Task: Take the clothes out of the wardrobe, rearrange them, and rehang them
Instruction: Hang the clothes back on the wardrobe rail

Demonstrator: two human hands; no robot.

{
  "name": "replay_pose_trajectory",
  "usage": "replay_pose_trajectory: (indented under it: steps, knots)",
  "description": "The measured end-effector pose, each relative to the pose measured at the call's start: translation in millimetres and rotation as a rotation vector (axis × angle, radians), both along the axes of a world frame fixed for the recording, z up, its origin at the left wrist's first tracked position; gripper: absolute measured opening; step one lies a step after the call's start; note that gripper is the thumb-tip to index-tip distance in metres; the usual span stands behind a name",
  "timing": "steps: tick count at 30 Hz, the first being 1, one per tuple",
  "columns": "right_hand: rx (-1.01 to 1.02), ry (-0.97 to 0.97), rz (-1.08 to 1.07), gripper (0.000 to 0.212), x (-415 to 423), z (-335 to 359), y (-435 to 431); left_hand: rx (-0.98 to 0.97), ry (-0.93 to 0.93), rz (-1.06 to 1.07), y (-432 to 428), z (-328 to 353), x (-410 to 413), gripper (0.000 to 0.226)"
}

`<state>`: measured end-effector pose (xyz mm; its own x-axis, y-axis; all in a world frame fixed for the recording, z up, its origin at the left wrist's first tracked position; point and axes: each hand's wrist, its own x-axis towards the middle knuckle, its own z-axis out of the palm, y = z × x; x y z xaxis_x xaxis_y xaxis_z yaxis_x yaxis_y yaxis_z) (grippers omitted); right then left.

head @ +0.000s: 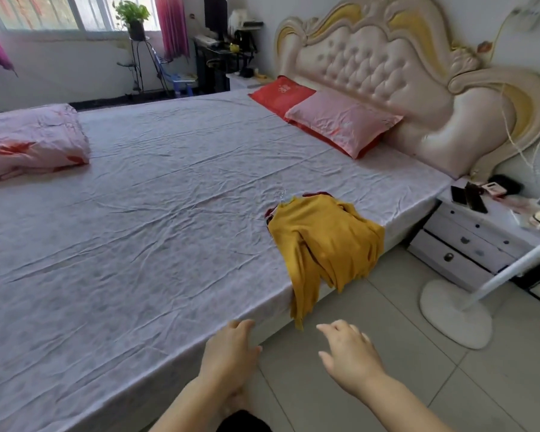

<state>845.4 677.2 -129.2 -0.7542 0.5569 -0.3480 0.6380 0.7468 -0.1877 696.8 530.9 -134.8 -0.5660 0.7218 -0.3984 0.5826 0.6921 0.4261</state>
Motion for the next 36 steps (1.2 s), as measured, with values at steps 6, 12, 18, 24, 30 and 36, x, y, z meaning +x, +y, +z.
replay_pose_trajectory:
  steps: [6, 12, 18, 24, 30, 36]
  knots:
    - [-0.016, -0.042, -0.053, 0.047, -111, 1, 98, 0.024, -0.011, -0.028, 107, 0, -115, 0.051]
    - [-0.002, -0.017, -0.051, 0.047, -205, 13, 187, 0.045, -0.006, -0.056, 199, 10, -205, 0.052]
    - [-0.026, -0.056, 0.036, 0.047, -285, -5, 288, 0.029, -0.041, 0.017, 273, -12, -264, 0.052]
    - [-0.099, -0.151, 0.209, 0.047, -377, -59, 417, -0.025, -0.099, 0.237, 360, -48, -310, 0.052]
    - [-0.161, -0.262, 0.303, 0.042, -465, -132, 533, -0.040, -0.216, 0.398, 457, -83, -342, 0.051]
    - [-0.246, -0.265, 0.303, 0.032, -542, -225, 591, -0.064, -0.286, 0.508, 509, -137, -368, 0.050]
